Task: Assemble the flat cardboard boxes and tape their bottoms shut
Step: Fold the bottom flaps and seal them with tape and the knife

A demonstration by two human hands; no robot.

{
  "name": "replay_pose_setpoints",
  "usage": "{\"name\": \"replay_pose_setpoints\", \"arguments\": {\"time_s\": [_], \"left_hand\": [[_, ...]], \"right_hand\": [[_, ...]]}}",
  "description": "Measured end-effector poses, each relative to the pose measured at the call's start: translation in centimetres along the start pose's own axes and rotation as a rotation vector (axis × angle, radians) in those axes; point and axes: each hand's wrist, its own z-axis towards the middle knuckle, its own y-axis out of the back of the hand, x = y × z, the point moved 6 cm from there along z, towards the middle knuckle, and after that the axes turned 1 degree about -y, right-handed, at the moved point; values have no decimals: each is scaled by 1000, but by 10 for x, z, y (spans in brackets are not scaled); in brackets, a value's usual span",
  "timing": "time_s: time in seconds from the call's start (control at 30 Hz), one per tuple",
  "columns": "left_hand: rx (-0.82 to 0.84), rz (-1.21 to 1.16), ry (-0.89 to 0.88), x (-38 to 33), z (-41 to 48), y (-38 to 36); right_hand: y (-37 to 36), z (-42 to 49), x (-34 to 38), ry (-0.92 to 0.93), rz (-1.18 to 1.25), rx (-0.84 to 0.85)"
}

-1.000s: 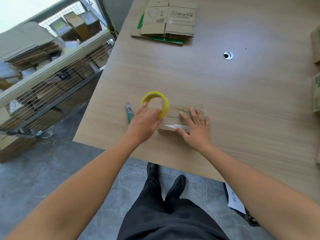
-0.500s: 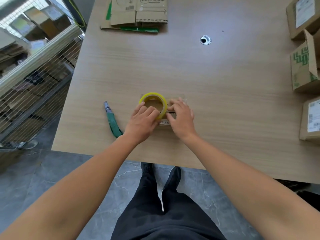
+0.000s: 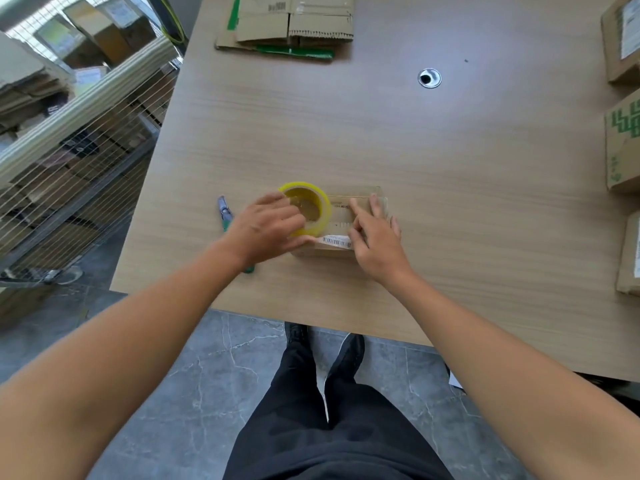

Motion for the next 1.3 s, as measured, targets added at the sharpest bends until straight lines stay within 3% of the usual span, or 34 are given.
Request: {"name": "replay_pose_setpoints", "arguments": {"time_s": [0.07, 0.17, 0.27, 0.4, 0.77, 0.93, 1.1, 1.3], "left_hand": [[53, 55, 95, 42, -13, 17], [312, -50, 371, 94, -45, 29], [468, -155, 552, 95, -50, 19], [556, -134, 415, 69, -23, -11], [673, -180, 337, 78, 1, -37], [614, -151, 400, 69, -2, -38], [576, -118, 451, 62, 4, -40], [580, -78, 481, 55, 8, -40]], "right_hand": [[0, 0, 1, -26, 79, 27], [0, 1, 8, -39, 198, 63], [2, 3, 11, -91, 337, 52], [14, 3, 5, -130, 425, -9], [22, 6, -3, -87, 384, -58], [35, -1, -2, -7, 119, -319], [44, -6, -17, -174, 141, -438], [46, 0, -33, -310, 215, -434]]}}
